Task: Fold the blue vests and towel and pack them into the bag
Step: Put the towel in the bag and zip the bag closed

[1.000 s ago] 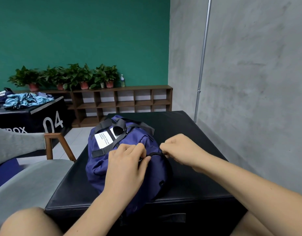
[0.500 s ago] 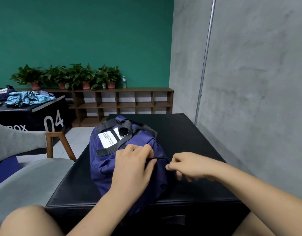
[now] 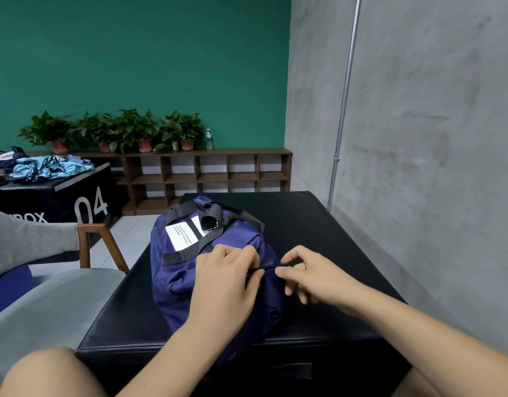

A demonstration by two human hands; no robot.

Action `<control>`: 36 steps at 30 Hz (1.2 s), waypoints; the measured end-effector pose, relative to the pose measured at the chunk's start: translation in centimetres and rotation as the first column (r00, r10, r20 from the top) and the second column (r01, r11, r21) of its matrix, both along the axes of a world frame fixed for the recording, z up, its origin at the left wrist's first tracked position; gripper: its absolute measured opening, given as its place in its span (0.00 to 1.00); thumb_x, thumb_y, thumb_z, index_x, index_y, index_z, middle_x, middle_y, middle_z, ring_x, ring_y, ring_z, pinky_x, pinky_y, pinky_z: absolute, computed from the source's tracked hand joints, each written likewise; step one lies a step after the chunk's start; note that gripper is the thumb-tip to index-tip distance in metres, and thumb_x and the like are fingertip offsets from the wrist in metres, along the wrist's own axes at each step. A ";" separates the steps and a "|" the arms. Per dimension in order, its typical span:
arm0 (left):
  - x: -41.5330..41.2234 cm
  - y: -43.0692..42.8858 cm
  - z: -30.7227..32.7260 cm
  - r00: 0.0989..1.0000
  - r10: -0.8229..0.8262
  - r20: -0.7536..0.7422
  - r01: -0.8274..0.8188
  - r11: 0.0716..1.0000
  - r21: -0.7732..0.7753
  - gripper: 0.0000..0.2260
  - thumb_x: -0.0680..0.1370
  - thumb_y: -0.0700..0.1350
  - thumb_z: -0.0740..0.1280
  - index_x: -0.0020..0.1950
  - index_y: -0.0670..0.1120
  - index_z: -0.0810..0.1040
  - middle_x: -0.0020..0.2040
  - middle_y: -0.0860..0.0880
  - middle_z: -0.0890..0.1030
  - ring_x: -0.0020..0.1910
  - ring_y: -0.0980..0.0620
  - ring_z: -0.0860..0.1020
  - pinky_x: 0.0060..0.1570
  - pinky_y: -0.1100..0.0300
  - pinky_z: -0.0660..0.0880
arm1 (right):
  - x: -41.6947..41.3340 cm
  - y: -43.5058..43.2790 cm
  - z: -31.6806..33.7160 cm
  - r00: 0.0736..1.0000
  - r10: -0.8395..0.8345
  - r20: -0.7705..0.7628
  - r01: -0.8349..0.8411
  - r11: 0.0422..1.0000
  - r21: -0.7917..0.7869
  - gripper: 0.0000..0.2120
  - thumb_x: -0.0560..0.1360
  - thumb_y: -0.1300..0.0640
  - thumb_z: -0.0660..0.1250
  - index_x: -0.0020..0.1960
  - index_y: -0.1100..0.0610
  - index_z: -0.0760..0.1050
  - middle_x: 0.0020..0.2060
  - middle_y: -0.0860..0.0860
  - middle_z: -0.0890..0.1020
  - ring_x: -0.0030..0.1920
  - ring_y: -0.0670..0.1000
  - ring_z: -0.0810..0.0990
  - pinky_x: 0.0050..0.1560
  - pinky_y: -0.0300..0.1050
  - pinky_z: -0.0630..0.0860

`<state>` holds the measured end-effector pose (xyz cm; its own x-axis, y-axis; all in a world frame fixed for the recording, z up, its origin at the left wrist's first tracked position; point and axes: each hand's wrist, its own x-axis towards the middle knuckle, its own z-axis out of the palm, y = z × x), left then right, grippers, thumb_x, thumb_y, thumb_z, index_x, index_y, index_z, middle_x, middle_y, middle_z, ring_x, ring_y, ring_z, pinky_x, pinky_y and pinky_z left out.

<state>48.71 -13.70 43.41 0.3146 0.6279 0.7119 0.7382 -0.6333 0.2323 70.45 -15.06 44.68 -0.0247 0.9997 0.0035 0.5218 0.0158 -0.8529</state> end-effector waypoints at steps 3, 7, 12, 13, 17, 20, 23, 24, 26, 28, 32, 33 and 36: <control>0.0 0.0 0.0 1.000 -0.002 -0.004 0.002 1.000 -0.001 0.11 0.78 0.52 0.73 0.44 0.56 0.70 0.38 0.59 0.76 0.48 0.52 0.73 0.47 0.47 0.71 | 0.3 0.3 -0.1 0.998 0.049 0.029 -0.048 0.998 -0.031 0.10 0.84 0.46 0.68 0.58 0.52 0.76 0.43 0.55 0.88 0.32 0.53 0.79 0.28 0.43 0.69; -0.2 0.0 -0.2 1.000 -0.009 0.009 0.009 1.000 0.005 0.11 0.77 0.51 0.73 0.44 0.55 0.71 0.38 0.60 0.76 0.48 0.52 0.74 0.47 0.47 0.71 | 0.5 0.0 -0.7 0.954 0.046 0.296 -0.067 0.996 0.061 0.07 0.84 0.49 0.67 0.50 0.51 0.75 0.40 0.49 0.87 0.31 0.47 0.80 0.32 0.40 0.73; 0.0 0.0 -0.3 1.000 -0.006 0.005 0.006 1.000 -0.001 0.12 0.77 0.50 0.74 0.44 0.56 0.71 0.38 0.60 0.76 0.48 0.53 0.73 0.47 0.48 0.71 | 0.3 -0.1 -1.0 0.912 0.051 0.407 -0.084 0.995 0.062 0.11 0.82 0.50 0.68 0.44 0.52 0.70 0.32 0.46 0.80 0.30 0.44 0.72 0.36 0.43 0.71; 0.0 0.0 -0.3 1.000 -0.006 0.008 0.006 1.000 0.001 0.12 0.77 0.50 0.75 0.44 0.56 0.71 0.38 0.60 0.75 0.48 0.53 0.73 0.47 0.48 0.71 | 0.1 -0.1 -0.7 0.951 0.082 0.298 -0.087 0.996 0.003 0.12 0.82 0.51 0.68 0.43 0.53 0.69 0.31 0.47 0.78 0.29 0.46 0.70 0.33 0.44 0.68; 0.0 -0.1 -0.2 1.000 -0.006 0.008 0.006 1.000 0.002 0.12 0.77 0.51 0.74 0.44 0.56 0.70 0.39 0.61 0.75 0.48 0.53 0.73 0.47 0.48 0.71 | 0.3 0.2 0.3 0.970 0.078 -0.229 -0.127 0.970 -0.206 0.10 0.84 0.50 0.66 0.47 0.54 0.72 0.32 0.53 0.72 0.26 0.49 0.62 0.30 0.43 0.52; -0.1 -0.1 -0.3 1.000 -0.006 0.007 0.006 1.000 0.001 0.12 0.77 0.51 0.74 0.45 0.56 0.70 0.39 0.61 0.75 0.48 0.53 0.73 0.47 0.48 0.71 | 0.5 0.5 0.5 0.939 0.048 -0.342 -0.143 0.955 -0.259 0.09 0.84 0.51 0.66 0.47 0.54 0.72 0.32 0.52 0.71 0.26 0.48 0.60 0.29 0.41 0.50; -0.1 0.0 -0.4 1.000 -0.009 0.006 0.009 1.000 0.003 0.10 0.77 0.50 0.74 0.47 0.57 0.72 0.42 0.62 0.77 0.49 0.53 0.73 0.48 0.48 0.71 | 0.0 0.4 0.9 0.932 -0.009 -0.362 -0.086 0.965 -0.247 0.05 0.81 0.56 0.64 0.47 0.56 0.73 0.32 0.52 0.72 0.26 0.48 0.60 0.28 0.40 0.51; -0.1 0.1 -0.4 1.000 -0.007 0.001 0.007 1.000 0.006 0.10 0.77 0.50 0.74 0.48 0.57 0.73 0.43 0.62 0.78 0.49 0.53 0.74 0.48 0.48 0.71 | -0.2 0.2 1.2 0.935 -0.026 -0.354 -0.058 0.973 -0.223 0.05 0.80 0.57 0.64 0.46 0.56 0.73 0.32 0.52 0.72 0.26 0.48 0.61 0.28 0.40 0.51; -0.1 0.3 -0.4 1.000 0.003 -0.020 -0.003 1.000 0.018 0.10 0.78 0.52 0.74 0.51 0.59 0.73 0.43 0.62 0.78 0.50 0.52 0.74 0.47 0.49 0.70 | -0.8 -0.1 1.7 0.952 -0.045 -0.304 -0.004 0.988 -0.156 0.05 0.79 0.58 0.64 0.44 0.56 0.73 0.32 0.53 0.73 0.26 0.49 0.62 0.29 0.40 0.53; 0.1 0.5 -0.3 0.999 0.015 -0.037 -0.014 0.999 0.033 0.08 0.80 0.57 0.71 0.53 0.60 0.73 0.42 0.61 0.77 0.49 0.52 0.73 0.47 0.49 0.70 | -1.7 -0.7 2.3 0.968 -0.050 -0.247 0.030 0.996 -0.084 0.07 0.79 0.58 0.64 0.42 0.56 0.73 0.32 0.54 0.75 0.26 0.50 0.64 0.29 0.40 0.55; 0.2 0.9 0.1 0.999 0.025 -0.045 -0.023 0.999 0.042 0.08 0.81 0.62 0.66 0.54 0.61 0.74 0.40 0.60 0.73 0.46 0.54 0.69 0.47 0.51 0.69 | -3.8 -1.8 3.2 0.998 -0.025 0.052 0.016 0.988 0.153 0.10 0.80 0.55 0.63 0.42 0.58 0.73 0.30 0.53 0.81 0.28 0.50 0.72 0.31 0.46 0.68; 0.1 1.0 0.2 0.999 0.016 -0.042 -0.014 0.999 0.043 0.07 0.81 0.62 0.67 0.54 0.61 0.75 0.40 0.60 0.73 0.46 0.54 0.69 0.46 0.51 0.70 | -4.1 -1.9 3.2 0.989 -0.030 0.146 -0.003 0.976 0.217 0.10 0.81 0.53 0.62 0.42 0.55 0.73 0.32 0.53 0.83 0.30 0.52 0.74 0.33 0.50 0.71; -0.3 1.1 0.1 0.999 -0.007 -0.037 0.009 0.999 0.046 0.06 0.79 0.57 0.72 0.52 0.61 0.78 0.44 0.61 0.74 0.48 0.55 0.70 0.46 0.52 0.69 | -3.9 -2.0 2.8 0.952 -0.017 0.306 -0.078 0.952 0.296 0.11 0.82 0.48 0.60 0.42 0.50 0.71 0.34 0.53 0.81 0.36 0.56 0.78 0.41 0.60 0.77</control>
<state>48.40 -12.63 43.50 0.3460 0.5918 0.7280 0.7404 -0.6489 0.1755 66.55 -17.04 47.51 -0.1025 0.9510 0.2918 0.7482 0.2671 -0.6074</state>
